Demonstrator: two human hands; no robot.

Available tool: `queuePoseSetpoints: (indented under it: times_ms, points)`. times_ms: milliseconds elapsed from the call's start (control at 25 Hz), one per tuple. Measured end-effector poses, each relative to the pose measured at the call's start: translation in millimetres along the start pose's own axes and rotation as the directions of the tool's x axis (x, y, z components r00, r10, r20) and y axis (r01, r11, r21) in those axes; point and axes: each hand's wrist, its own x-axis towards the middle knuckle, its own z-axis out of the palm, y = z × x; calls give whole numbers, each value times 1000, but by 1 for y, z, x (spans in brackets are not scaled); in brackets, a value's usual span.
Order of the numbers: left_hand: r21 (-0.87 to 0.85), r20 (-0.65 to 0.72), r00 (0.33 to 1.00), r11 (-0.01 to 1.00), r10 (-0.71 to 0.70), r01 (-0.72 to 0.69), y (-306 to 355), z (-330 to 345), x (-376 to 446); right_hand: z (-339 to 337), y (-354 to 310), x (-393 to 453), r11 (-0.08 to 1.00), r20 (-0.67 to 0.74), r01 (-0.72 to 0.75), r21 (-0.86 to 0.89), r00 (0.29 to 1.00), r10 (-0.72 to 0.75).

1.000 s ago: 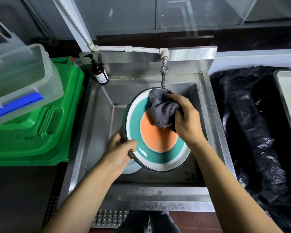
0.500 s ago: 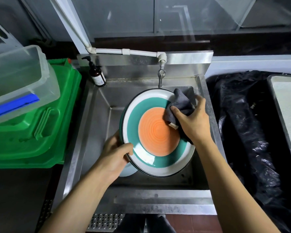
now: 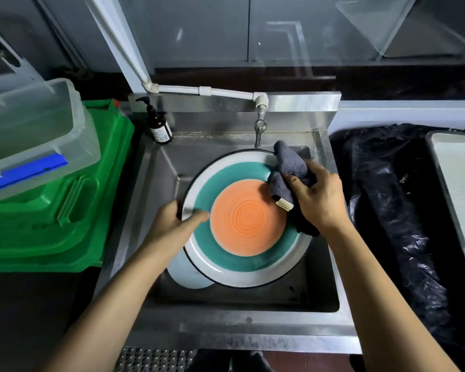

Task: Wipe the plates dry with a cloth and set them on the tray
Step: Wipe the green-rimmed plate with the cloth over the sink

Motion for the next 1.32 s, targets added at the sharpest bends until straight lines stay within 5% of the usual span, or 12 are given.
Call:
queuePoseSetpoints:
  times_ms: [160,320,600,800,920,1120,1320]
  points:
    - [399,162,876,782,454,-479,58,-10,28,-1,-42,2,971,173,229,-63,961,-215]
    - [612,382,807,530,451,-586,91,-5,41,-4,-70,-1,942,244,325,-78,923,-298]
    - [576,213,780,569,589,-587,65,5,29,-5,-52,-1,942,183,324,-92,935,-304]
    - [508,-98,777,702,622,-499,52,0,19,5,-9,-16,988,-143,23,151,990,-1]
    - [474,-193,808,774,557,-421,42,6,11,17,-3,-23,970,-144,-50,237,986,86]
    - [402,-84,892,834,444,-377,33,-14,10,1,-16,-20,987,-94,61,151,994,-47]
    - [530,214,815,637,539,-561,77,-3,13,-16,-59,-12,937,95,348,-34,934,-343]
